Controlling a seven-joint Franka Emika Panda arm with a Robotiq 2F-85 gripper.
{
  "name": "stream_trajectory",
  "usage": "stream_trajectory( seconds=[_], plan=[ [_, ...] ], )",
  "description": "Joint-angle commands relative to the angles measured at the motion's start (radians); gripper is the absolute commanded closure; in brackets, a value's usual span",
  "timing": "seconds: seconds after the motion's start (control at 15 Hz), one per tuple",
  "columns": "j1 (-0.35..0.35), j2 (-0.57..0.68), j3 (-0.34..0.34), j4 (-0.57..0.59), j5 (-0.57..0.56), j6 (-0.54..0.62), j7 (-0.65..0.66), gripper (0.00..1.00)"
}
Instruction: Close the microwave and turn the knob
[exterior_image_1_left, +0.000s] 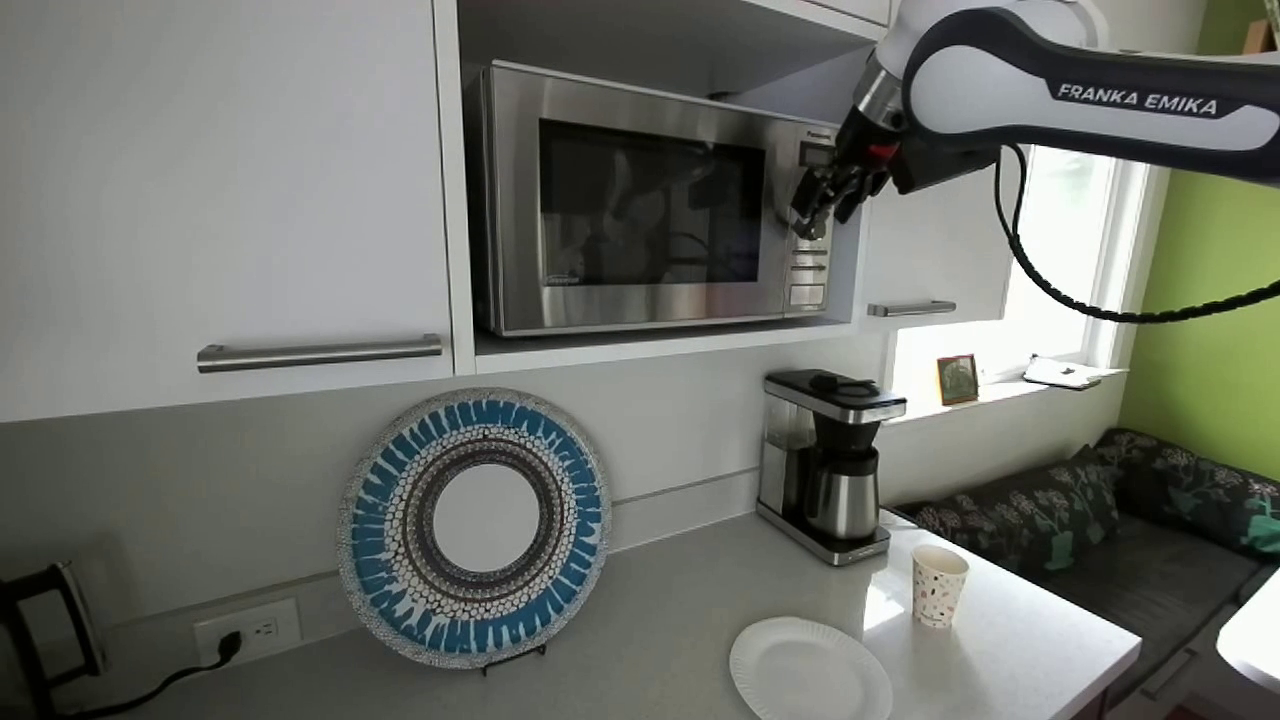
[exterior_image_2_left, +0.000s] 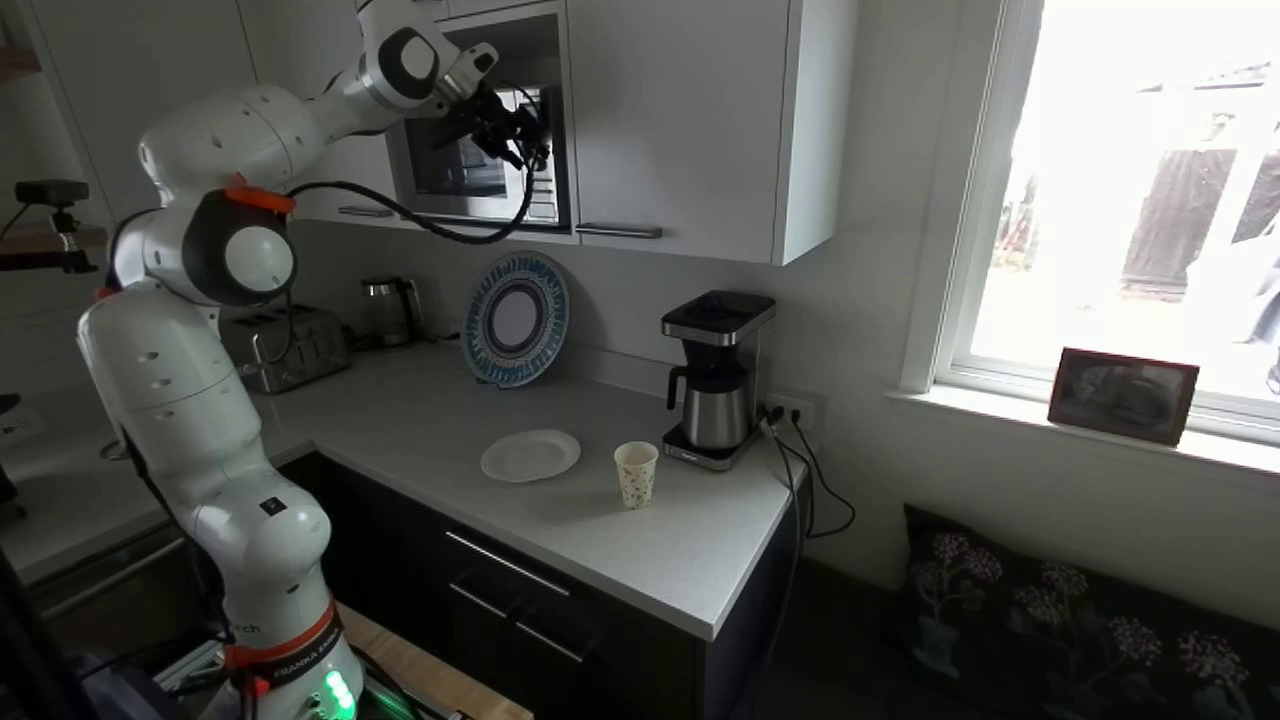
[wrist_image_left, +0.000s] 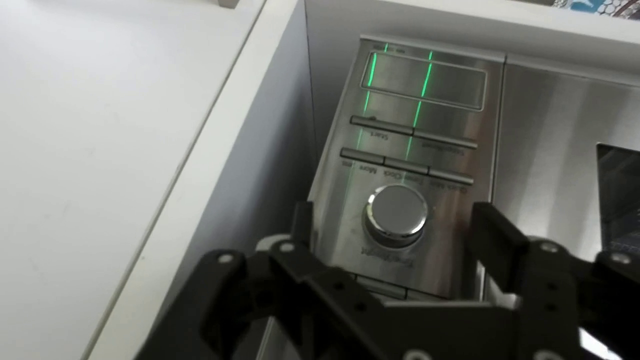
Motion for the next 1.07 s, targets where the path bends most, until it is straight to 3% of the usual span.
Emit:
stream_trajectory(
  seconds=[0.0,0.4,0.67,1.0],
  plan=[
    [0.002,0.027,0.008,0.050,-0.019,-0.057,-0.023,0.51],
    [0.002,0.040,0.015,0.075,-0.022,-0.090,-0.040,0.94],
    [0.000,0.044,0.014,0.080,-0.011,-0.092,-0.030,0.92],
    [-0.010,0.026,-0.002,0.050,0.045,-0.067,0.082,0.92]
  ],
)
